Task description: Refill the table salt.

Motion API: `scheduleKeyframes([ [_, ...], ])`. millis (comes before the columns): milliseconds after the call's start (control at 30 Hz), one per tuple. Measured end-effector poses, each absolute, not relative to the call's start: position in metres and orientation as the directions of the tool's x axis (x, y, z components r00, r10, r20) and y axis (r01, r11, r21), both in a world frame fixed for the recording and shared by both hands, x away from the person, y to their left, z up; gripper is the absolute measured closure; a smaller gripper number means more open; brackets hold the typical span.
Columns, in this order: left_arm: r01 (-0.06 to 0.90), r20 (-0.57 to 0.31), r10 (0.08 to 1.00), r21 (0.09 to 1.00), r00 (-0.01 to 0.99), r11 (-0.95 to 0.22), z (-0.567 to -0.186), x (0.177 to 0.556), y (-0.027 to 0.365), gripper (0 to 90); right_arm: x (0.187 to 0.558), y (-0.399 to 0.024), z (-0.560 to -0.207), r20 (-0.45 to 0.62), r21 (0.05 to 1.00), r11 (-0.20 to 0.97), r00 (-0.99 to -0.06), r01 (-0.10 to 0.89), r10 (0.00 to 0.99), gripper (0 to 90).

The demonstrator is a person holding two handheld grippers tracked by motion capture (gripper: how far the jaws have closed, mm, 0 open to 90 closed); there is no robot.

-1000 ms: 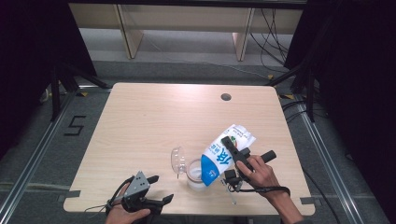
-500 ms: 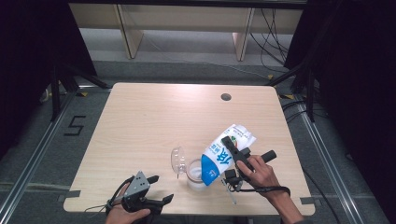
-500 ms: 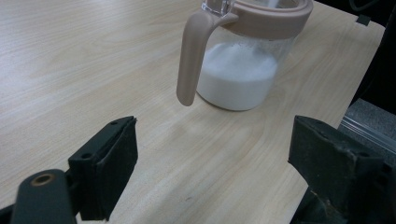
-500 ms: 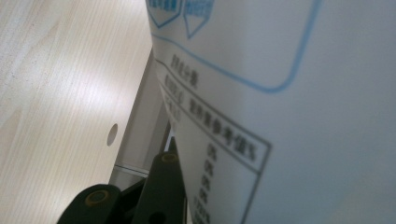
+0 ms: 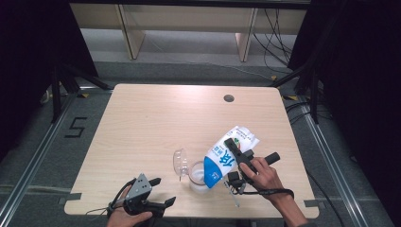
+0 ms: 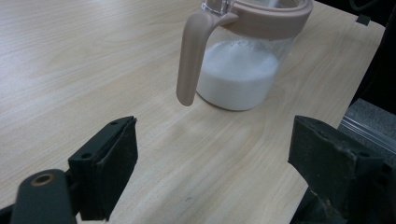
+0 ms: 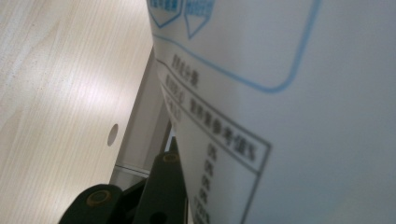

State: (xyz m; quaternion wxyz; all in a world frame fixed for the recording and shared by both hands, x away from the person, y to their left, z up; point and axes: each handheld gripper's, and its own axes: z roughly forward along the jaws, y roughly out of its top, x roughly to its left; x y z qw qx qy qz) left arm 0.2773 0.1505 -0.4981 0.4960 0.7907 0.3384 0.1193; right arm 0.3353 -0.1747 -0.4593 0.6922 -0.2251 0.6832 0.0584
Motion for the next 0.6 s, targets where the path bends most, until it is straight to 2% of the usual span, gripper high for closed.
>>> scheduleKeyframes([
  [300,0.414,-0.147,0.652,0.867,0.744,-0.277,-0.4983,0.2773,0.1507,15.2,0.3361,-0.1729,-0.4586,-0.971,-0.238,0.883,0.065,-0.405,-0.232,76.3],
  [467,0.418,-0.147,0.653,0.864,0.743,-0.28,-0.4979,0.2772,0.151,15.2,0.337,-0.1734,-0.4598,-0.98,-0.192,0.894,0.025,-0.406,-0.199,76.5],
  [500,0.418,-0.147,0.653,0.864,0.743,-0.28,-0.4979,0.2772,0.151,15.2,0.3369,-0.1727,-0.4581,-0.974,-0.22,0.887,0.042,-0.406,-0.223,76.5],
  [600,0.416,-0.146,0.652,0.865,0.744,-0.282,-0.4979,0.2773,0.151,15.2,0.337,-0.1728,-0.4585,-0.976,-0.21,0.887,0.033,-0.411,-0.215,76.5],
])
